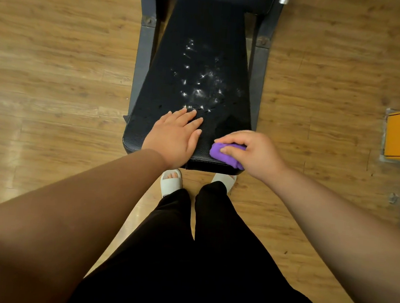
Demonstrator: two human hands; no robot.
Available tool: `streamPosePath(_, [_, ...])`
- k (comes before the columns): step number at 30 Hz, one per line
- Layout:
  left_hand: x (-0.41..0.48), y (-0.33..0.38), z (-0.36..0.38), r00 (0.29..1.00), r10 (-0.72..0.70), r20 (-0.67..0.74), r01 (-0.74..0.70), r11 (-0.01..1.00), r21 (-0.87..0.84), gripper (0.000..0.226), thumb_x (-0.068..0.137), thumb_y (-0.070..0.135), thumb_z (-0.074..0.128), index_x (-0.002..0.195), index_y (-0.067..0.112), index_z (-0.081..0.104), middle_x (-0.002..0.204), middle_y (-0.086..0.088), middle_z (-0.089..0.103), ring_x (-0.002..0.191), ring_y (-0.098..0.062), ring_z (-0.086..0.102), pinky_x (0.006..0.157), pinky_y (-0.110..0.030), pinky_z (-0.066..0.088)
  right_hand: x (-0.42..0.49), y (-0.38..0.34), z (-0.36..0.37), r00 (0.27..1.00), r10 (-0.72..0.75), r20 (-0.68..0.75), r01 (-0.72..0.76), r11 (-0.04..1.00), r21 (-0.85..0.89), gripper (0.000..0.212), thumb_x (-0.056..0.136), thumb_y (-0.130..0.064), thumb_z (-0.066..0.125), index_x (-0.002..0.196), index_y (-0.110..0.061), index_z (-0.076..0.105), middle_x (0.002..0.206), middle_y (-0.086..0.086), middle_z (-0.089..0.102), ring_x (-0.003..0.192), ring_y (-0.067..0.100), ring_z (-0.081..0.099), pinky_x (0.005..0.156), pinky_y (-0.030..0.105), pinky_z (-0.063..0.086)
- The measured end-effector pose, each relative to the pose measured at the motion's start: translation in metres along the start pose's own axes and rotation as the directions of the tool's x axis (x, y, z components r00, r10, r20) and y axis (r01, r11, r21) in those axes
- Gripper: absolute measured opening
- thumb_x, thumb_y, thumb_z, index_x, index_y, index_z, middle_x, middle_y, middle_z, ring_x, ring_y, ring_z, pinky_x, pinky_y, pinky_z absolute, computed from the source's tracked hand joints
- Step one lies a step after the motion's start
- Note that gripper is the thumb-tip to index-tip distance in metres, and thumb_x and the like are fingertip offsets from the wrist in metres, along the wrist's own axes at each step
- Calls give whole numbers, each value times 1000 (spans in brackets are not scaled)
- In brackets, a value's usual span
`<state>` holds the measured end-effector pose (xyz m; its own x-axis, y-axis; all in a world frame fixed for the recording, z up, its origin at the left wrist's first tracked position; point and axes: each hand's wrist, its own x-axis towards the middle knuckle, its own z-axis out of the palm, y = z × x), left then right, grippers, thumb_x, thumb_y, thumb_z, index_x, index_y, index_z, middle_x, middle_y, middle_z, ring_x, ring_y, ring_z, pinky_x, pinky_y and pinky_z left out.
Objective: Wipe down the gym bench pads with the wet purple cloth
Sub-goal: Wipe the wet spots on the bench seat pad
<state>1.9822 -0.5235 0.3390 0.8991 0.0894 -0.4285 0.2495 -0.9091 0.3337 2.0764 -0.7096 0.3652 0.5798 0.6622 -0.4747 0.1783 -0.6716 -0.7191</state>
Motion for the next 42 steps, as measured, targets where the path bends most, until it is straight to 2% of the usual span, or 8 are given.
streamPosePath(5, [-1, 2, -1, 1000, -6, -3, 6, 1000, -2, 48, 105, 35, 22, 150, 23, 32, 159, 0, 26, 148, -18, 15, 121, -36, 7, 26, 8, -10, 980, 123, -156, -112, 990, 81, 24, 88, -15, 68, 111, -18, 72, 106, -8, 67, 107, 8, 59, 95, 17, 43])
streamPosePath(10, [-2, 4, -1, 1000, -5, -12, 5, 1000, -8, 47, 105, 34, 23, 149, 21, 34, 158, -1, 28, 148, -19, 17, 120, -36, 9, -2, 3, 3, 1000, 5, 5, -5, 998, 56, 23, 88, -16, 68, 110, -24, 73, 108, -10, 67, 102, 1, 59, 91, 13, 44])
streamPosePath(16, [-2, 5, -3, 1000, -21, -15, 21, 1000, -6, 47, 105, 34, 23, 150, 23, 33, 158, 1, 27, 148, -17, 16, 120, -34, 7, 24, 9, -13, 990, 91, -105, -79, 991, 111, 23, 88, -17, 69, 111, -19, 72, 106, -7, 68, 105, 7, 60, 92, 15, 44])
streamPosePath(22, [-2, 6, -2, 999, -27, -27, 27, 999, -20, 46, 105, 33, 25, 149, 22, 35, 158, -1, 29, 148, -18, 18, 120, -35, 8, -4, 2, -2, 997, -49, 64, 44, 996, 73, 23, 88, -18, 68, 111, -22, 72, 109, -11, 67, 103, 0, 57, 92, 15, 44])
streamPosePath(27, [-2, 5, -1, 999, -32, -26, 32, 999, -29, 47, 105, 34, 24, 149, 23, 35, 158, 1, 29, 148, -18, 18, 120, -35, 8, 34, 11, -13, 980, 121, -158, -103, 988, 115, 23, 90, -15, 66, 111, -19, 72, 110, -6, 66, 109, 9, 58, 93, 16, 39])
streamPosePath(33, [-3, 5, -1, 999, -39, -30, 37, 999, -36, 47, 105, 35, 24, 149, 23, 35, 158, 1, 29, 148, -18, 18, 120, -34, 8, 0, 0, 6, 999, -44, -6, 45, 995, 88, 21, 88, -18, 69, 109, -21, 73, 101, -17, 64, 101, 0, 59, 92, 14, 45])
streamPosePath(38, [-4, 4, -2, 999, -31, -22, 30, 999, -41, 47, 105, 35, 22, 150, 24, 33, 158, 2, 27, 148, -17, 16, 120, -34, 7, 35, 15, -11, 969, 137, -207, -108, 984, 145, 21, 88, -11, 67, 107, -17, 74, 104, -6, 67, 107, 13, 61, 99, 25, 44])
streamPosePath(42, [-5, 4, -3, 999, -24, -21, 23, 999, -46, 47, 105, 35, 23, 149, 22, 34, 158, 0, 28, 148, -18, 16, 120, -35, 8, 8, -1, 11, 993, 50, -108, -40, 994, 99, 20, 88, -16, 67, 106, -22, 74, 104, -12, 67, 101, 2, 60, 92, 16, 45])
